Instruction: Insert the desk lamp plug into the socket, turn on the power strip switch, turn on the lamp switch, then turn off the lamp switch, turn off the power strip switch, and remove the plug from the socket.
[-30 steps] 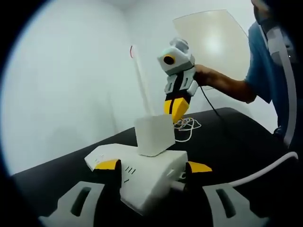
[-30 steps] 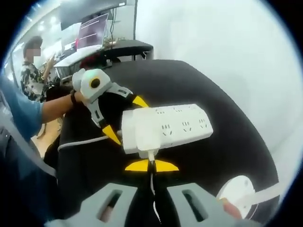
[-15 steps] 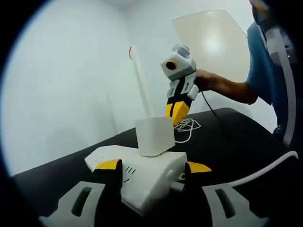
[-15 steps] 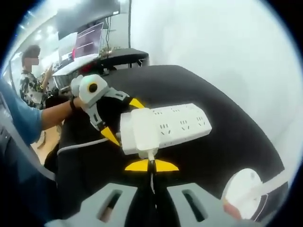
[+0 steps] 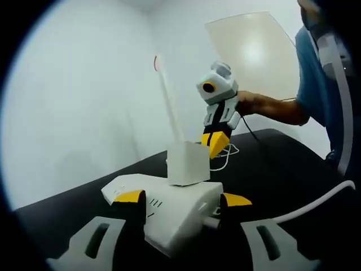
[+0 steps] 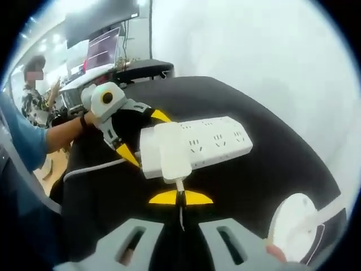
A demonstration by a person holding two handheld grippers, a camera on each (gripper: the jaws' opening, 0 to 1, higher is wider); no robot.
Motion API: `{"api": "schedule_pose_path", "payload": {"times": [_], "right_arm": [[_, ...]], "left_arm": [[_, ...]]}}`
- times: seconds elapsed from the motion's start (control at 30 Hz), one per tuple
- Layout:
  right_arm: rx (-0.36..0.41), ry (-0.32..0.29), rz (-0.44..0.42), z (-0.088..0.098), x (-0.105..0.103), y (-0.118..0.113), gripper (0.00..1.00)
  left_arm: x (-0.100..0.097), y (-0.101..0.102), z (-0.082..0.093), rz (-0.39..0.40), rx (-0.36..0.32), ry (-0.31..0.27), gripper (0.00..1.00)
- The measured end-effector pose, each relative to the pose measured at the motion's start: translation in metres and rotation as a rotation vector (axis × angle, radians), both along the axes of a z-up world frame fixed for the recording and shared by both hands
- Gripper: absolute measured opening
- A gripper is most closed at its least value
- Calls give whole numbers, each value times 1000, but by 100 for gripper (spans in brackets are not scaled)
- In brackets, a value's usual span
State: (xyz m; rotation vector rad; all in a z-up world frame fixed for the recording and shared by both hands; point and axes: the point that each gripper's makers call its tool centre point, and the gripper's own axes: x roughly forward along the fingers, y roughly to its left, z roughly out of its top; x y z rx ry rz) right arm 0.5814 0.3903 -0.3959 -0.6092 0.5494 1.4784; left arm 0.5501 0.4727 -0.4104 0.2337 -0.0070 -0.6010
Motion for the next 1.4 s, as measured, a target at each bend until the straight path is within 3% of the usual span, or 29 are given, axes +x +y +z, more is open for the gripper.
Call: {"api": "schedule_pose_path", "payload": {"times": [0.2, 0.3, 0.5, 0.73, 0.87, 1.3, 1.4], "right_arm": [[-33, -14, 26, 13, -3, 4, 3], [-138, -80, 67, 16, -2, 6, 3], [-118, -52, 65, 29, -1, 15, 3], [-110, -63, 59, 18, -6, 6, 3], [-63, -25, 31, 13, -2, 2, 3], [-35, -3, -29, -8, 0, -6, 2], [-23, 3, -35, -6, 0, -5, 2]], "left_arm": [[0, 0, 0, -1, 2, 2, 50], [0, 1, -1, 0, 0, 7, 50], [1, 2, 0, 3, -7, 9, 51], [0, 0, -1, 1, -6, 5, 51], [-1, 0, -1, -1, -2, 2, 50], [0, 0, 0, -1, -1, -1, 50], [-1, -1, 0, -2, 0, -3, 50]]}}
